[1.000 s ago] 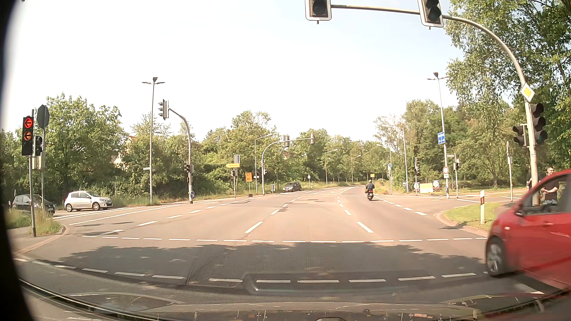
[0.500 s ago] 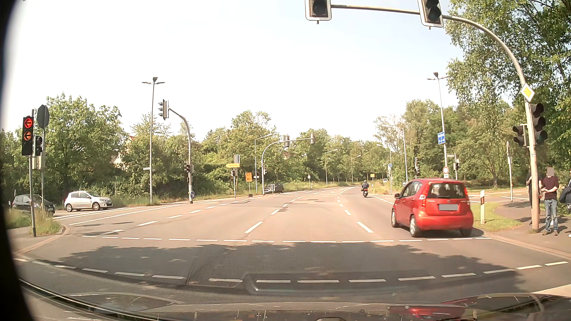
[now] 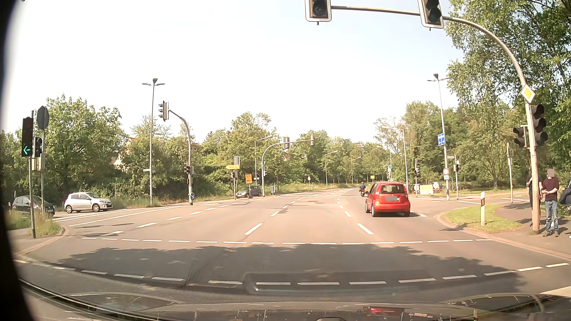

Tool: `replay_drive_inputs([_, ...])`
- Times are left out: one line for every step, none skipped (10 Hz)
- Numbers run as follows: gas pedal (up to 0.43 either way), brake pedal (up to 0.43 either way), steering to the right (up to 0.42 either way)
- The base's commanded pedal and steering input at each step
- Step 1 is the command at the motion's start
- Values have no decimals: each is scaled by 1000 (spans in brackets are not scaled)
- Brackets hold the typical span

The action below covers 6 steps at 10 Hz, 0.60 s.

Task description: Follow the waypoints while adhering to traffic rules and regulations

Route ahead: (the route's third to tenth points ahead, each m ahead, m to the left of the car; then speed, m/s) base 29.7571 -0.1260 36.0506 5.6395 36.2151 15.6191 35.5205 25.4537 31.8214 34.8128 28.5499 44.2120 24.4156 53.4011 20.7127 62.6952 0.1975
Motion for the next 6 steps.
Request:
replay_drive_inputs([331,0,-3])
replay_drive_inputs([339,0,-3])
replay_drive_inputs([350,0,-3])
replay_drive_inputs([358,0,-3])
replay_drive_inputs([378,0,-3])
replay_drive_inputs([378,0,-3])
